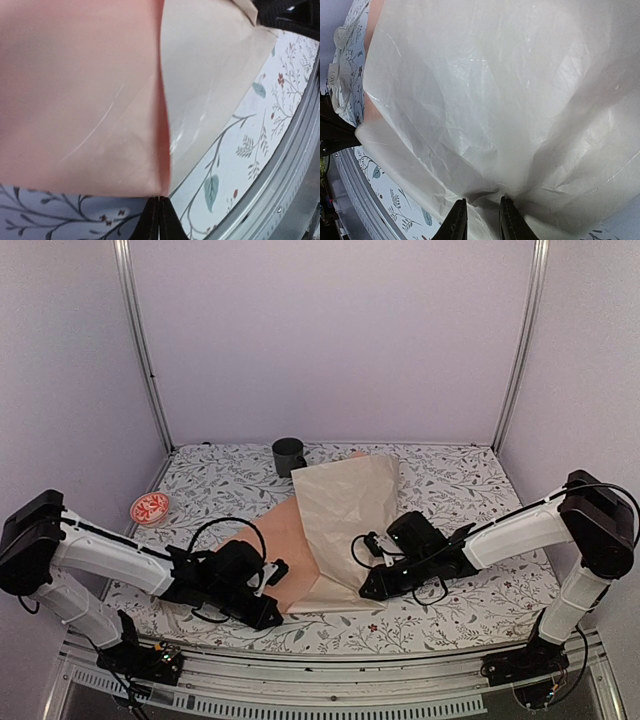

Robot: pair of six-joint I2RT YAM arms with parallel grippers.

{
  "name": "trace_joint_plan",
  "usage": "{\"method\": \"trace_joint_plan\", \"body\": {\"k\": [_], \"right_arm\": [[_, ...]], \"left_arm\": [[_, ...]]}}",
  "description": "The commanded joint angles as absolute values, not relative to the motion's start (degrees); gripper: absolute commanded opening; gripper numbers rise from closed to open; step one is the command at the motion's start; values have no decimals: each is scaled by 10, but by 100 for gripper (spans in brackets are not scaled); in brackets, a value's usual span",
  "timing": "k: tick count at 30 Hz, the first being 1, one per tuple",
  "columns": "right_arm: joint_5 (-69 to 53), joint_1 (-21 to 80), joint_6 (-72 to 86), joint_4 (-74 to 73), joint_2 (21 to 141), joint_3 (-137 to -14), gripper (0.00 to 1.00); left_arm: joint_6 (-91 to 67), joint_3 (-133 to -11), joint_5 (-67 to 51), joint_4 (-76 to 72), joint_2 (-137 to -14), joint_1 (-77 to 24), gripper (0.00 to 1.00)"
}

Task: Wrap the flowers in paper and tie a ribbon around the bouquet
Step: Press the fold line of the 2/3-folded wrapping paper, then pick up the two-thirds-folded wrapping paper from the center of the board.

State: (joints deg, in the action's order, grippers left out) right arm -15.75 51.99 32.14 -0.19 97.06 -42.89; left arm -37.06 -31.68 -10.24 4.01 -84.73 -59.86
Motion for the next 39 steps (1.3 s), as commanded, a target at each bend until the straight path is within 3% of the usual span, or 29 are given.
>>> {"method": "trace_joint_plan", "body": {"k": [1, 5, 6, 12, 18, 29, 39], "right_arm": [[-132, 521, 306, -85, 994, -420, 25], [-131, 521, 299, -89, 989, -426, 25], [-131, 522, 297, -89, 990, -428, 25], [-125, 523, 289, -96, 989, -435, 25], [-120, 523, 286, -98, 990, -434, 25], [-106, 525, 281, -108, 977, -443, 24], [-106, 526, 283, -106, 997, -436, 24]], "left_arm": [[-393, -297, -68, 136, -764, -552, 17], [-362, -333, -64, 124, -686, -434, 65], [-349, -337, -65, 120, -681, -393, 72], [-353, -312, -92, 56, -741, -176, 89], [-328, -387, -155, 42, -865, -181, 87], [-387, -377, -278, -111, -986, -268, 82], [-451, -362, -325, -269, -976, -321, 73]]}}
